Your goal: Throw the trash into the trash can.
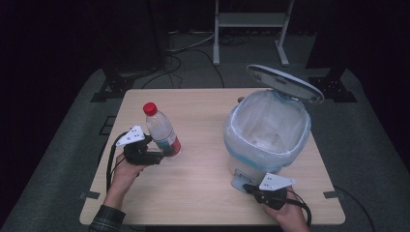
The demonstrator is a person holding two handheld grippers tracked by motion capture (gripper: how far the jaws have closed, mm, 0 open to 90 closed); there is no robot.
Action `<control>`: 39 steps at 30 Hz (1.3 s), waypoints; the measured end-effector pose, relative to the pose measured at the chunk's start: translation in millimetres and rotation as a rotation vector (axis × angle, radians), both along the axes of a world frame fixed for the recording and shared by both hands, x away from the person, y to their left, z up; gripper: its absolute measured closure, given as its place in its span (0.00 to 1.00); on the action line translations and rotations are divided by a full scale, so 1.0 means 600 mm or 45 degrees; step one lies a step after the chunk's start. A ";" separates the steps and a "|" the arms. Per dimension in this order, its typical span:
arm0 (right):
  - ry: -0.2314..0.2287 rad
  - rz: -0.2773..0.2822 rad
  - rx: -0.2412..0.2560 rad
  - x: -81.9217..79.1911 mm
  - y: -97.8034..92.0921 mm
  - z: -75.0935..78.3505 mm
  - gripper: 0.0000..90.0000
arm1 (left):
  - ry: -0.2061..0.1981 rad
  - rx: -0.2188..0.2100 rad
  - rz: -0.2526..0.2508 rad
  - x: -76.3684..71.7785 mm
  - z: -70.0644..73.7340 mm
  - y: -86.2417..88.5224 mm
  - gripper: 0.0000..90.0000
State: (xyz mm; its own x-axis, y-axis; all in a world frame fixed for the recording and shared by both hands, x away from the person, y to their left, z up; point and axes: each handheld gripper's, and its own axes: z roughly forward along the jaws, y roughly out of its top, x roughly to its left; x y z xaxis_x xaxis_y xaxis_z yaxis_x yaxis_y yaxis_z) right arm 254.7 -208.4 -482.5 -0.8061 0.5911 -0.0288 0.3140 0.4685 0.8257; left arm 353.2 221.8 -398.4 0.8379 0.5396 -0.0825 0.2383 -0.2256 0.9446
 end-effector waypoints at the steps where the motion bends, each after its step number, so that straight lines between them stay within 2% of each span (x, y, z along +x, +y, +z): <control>1: 0.000 0.000 0.000 0.000 0.000 0.000 1.00 | 0.000 -0.007 -0.004 0.000 0.002 0.000 0.31; 4: 0.002 0.001 0.001 0.000 0.000 0.000 1.00 | 0.006 -0.042 -0.022 0.002 0.010 0.001 0.31; 8: 0.002 0.000 0.002 0.000 0.000 0.000 1.00 | -0.005 -0.060 -0.029 0.001 0.018 0.001 0.31; 13: 0.005 0.000 0.004 0.001 0.000 0.000 1.00 | 0.016 -0.121 -0.064 0.004 0.032 0.002 0.31; 24: 0.021 -0.007 0.009 -0.001 0.000 0.000 1.00 | -0.016 -0.156 -0.114 0.008 0.065 -0.010 0.31; 30: 0.021 -0.008 0.006 -0.001 0.000 0.000 1.00 | -0.023 -0.196 -0.137 0.011 0.075 -0.018 0.31; 31: 0.022 -0.010 0.007 -0.001 0.000 0.000 1.00 | -0.021 -0.216 -0.149 0.011 0.079 -0.021 0.31; 39: 0.023 -0.011 0.005 -0.001 0.000 0.001 1.00 | -0.028 -0.245 -0.198 0.015 0.095 -0.035 0.31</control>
State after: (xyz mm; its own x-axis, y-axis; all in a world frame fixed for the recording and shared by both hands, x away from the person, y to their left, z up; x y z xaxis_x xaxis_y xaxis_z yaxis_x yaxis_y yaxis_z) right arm 254.3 -208.6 -482.1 -0.8014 0.5981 -0.0118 0.3330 0.4625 0.8217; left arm 362.4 200.9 -341.4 0.9124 0.3802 -0.1516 0.1933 -0.0738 0.9784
